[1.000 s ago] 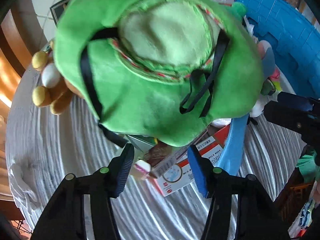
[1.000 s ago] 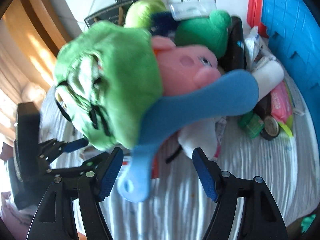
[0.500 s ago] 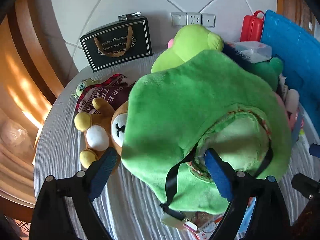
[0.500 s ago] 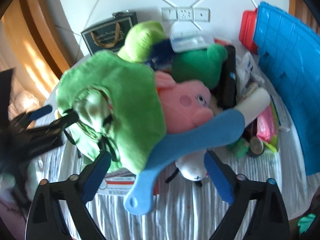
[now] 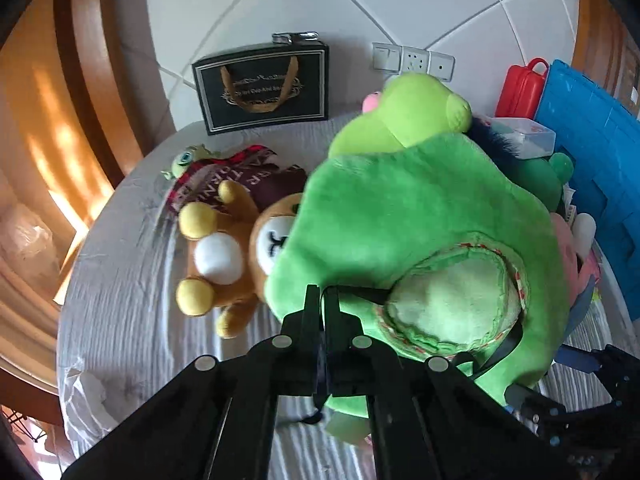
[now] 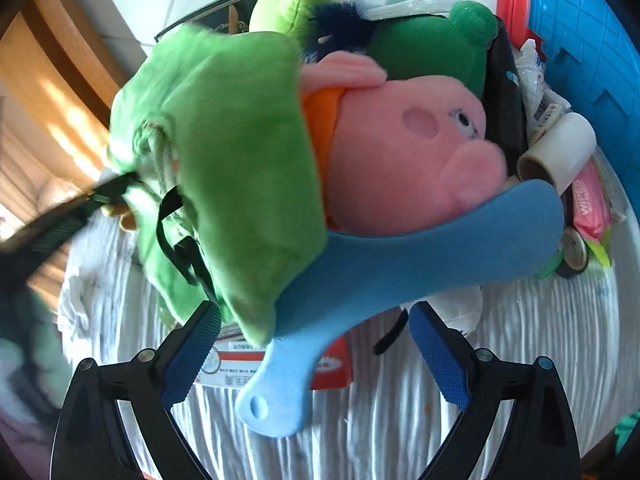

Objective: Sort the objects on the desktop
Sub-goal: 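Close the left tool on the green plush hat brim and lift it, then grasp the blue paddle toy with the right tool while the left tool holds the hat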

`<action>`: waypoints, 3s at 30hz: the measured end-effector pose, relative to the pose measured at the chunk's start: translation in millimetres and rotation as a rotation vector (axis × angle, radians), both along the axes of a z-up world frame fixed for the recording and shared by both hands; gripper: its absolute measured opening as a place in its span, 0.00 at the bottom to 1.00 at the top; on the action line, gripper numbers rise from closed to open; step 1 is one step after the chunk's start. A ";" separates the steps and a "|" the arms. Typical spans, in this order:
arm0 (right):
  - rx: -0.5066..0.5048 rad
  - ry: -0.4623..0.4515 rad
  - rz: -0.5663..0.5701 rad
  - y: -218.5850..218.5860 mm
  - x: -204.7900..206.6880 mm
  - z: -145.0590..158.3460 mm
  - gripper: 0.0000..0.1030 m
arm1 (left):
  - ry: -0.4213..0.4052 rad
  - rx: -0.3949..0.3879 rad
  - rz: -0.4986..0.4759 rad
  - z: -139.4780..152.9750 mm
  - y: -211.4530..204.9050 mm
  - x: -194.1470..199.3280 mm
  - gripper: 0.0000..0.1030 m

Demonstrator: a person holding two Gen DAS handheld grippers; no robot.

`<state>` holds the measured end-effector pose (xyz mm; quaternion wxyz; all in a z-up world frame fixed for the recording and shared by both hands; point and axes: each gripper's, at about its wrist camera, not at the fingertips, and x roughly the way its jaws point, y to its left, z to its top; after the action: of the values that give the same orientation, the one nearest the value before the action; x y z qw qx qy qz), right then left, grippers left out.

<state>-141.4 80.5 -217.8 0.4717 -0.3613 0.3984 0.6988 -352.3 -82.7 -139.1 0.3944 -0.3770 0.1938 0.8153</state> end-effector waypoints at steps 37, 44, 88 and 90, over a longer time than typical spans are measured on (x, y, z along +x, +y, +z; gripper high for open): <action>0.072 0.014 0.035 -38.6 78.1 15.9 0.81 | -0.300 -0.114 -0.203 -78.0 28.3 85.0 0.31; 0.062 0.008 0.061 -33.5 76.9 8.3 0.92 | -0.333 -0.046 -0.192 -95.2 22.3 86.7 0.32; 0.153 -0.090 0.152 -8.6 24.6 -0.7 0.75 | 0.016 0.032 -0.062 -4.6 -61.4 50.9 0.12; 0.174 -0.139 0.163 -3.8 14.1 -9.1 0.86 | 0.027 0.040 -0.038 -1.6 -65.7 43.5 0.12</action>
<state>-127.4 76.8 -226.9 0.4691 -0.3978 0.2721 0.7400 -308.8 -148.5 -140.7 0.4146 -0.3541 0.1898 0.8165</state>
